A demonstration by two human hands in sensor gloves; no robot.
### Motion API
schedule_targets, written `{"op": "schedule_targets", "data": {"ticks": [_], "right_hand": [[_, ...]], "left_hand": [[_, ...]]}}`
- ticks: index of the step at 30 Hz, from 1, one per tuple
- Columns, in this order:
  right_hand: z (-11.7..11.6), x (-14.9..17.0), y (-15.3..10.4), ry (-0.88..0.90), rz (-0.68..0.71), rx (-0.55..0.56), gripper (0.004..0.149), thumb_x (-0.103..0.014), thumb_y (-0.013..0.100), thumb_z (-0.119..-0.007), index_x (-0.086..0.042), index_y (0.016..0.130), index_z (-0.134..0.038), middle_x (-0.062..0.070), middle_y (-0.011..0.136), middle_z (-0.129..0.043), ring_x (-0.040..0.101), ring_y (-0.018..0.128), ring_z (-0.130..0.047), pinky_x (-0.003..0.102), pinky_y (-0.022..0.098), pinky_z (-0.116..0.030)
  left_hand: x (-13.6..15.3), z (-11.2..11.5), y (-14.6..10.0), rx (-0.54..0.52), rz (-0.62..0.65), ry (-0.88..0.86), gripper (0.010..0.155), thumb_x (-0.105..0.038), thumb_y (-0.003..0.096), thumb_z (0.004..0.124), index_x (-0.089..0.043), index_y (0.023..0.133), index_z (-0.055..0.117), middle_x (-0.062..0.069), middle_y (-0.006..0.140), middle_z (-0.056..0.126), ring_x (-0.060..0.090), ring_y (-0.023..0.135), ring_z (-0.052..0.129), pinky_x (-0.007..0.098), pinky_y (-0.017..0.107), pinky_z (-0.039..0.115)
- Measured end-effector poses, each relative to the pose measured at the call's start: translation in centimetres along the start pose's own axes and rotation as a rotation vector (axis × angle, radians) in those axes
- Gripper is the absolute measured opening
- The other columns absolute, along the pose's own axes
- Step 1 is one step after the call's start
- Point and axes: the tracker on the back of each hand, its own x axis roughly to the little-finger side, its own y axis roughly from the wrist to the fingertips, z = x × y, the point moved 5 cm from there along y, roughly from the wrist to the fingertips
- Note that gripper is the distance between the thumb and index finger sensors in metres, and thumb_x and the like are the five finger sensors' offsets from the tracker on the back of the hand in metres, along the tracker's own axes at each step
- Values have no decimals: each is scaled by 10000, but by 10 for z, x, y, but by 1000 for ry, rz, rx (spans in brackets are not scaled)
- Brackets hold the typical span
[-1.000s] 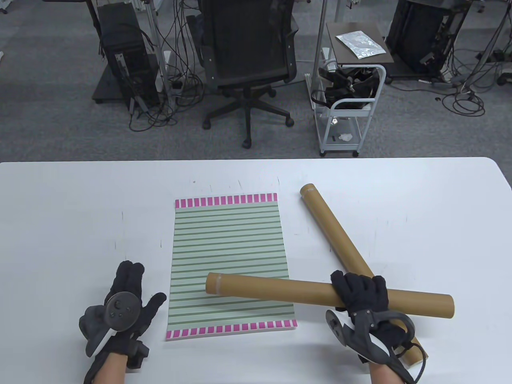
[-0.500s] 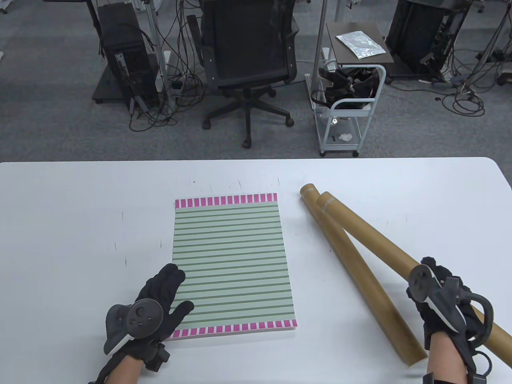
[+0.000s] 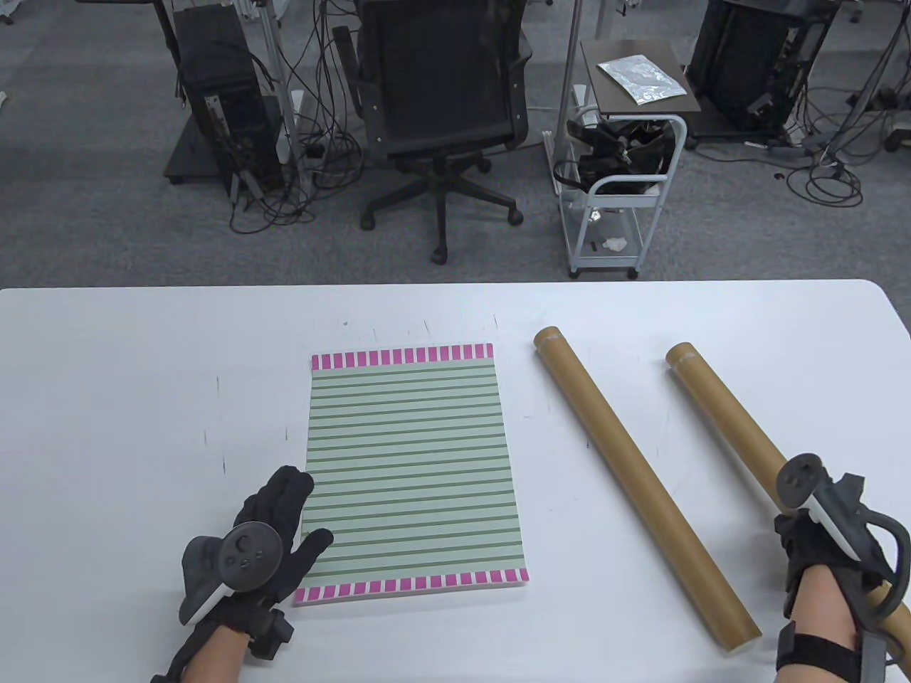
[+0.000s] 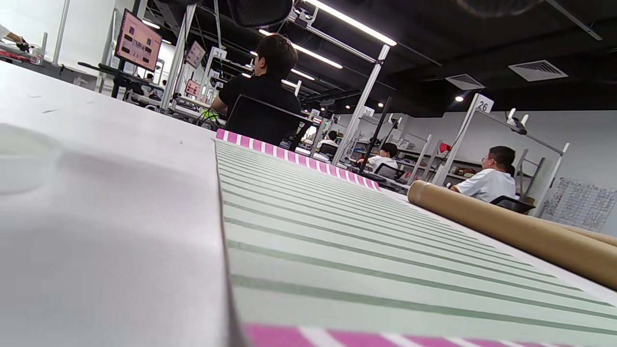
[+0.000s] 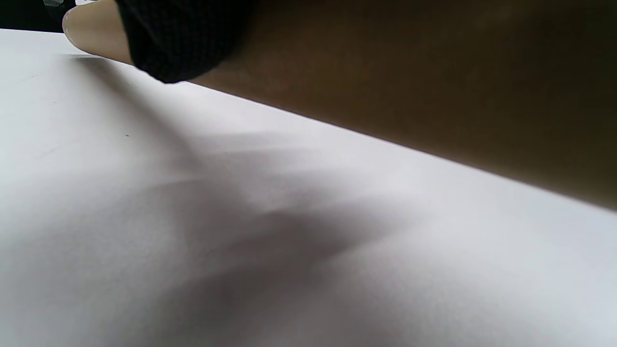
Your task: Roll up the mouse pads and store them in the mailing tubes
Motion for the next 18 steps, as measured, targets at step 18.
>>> {"op": "schedule_targets", "data": {"ticks": [18], "right_hand": [[-26, 4, 40, 36, 8, -161, 798, -405, 426, -824, -158, 1104, -483, 86, 1046, -689, 344, 867, -817, 548, 623, -744]], "left_hand": [[-3, 8, 5, 49, -1, 50, 767, -639, 423, 622, -401, 1058, 263, -59, 1199, 287, 189, 1155, 462, 525, 880, 415]]}}
